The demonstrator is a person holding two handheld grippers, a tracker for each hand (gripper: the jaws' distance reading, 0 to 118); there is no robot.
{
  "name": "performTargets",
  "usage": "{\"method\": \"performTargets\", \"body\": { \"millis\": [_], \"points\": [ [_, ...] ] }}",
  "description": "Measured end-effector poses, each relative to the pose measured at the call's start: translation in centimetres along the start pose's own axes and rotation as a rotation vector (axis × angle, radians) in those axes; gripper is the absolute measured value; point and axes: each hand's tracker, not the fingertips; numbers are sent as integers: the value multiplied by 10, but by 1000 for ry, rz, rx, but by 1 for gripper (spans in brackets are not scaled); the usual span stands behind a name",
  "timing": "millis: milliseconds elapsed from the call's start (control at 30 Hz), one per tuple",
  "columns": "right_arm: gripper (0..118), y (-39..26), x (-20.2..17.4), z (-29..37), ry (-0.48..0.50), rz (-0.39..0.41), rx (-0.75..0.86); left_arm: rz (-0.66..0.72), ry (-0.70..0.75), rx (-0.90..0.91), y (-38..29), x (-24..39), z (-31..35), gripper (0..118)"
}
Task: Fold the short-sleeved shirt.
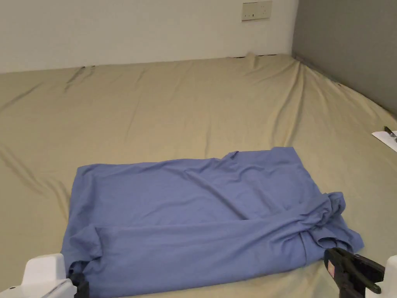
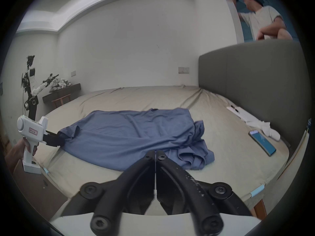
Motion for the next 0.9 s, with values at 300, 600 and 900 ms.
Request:
{"method": "performTargets", "body": {
  "millis": [300,600,900],
  "points": [
    [114,8,64,-69,-39,-115,-225,-20,-1,-6,1,2,-3,7],
    [109,5,96,-150,-92,-79,-367,11,-4,-35,1,2,-10,7],
    [14,14,81,-131,20,-5,-306,56,-49,-38,7,-2,-1,7]
  ]
}}
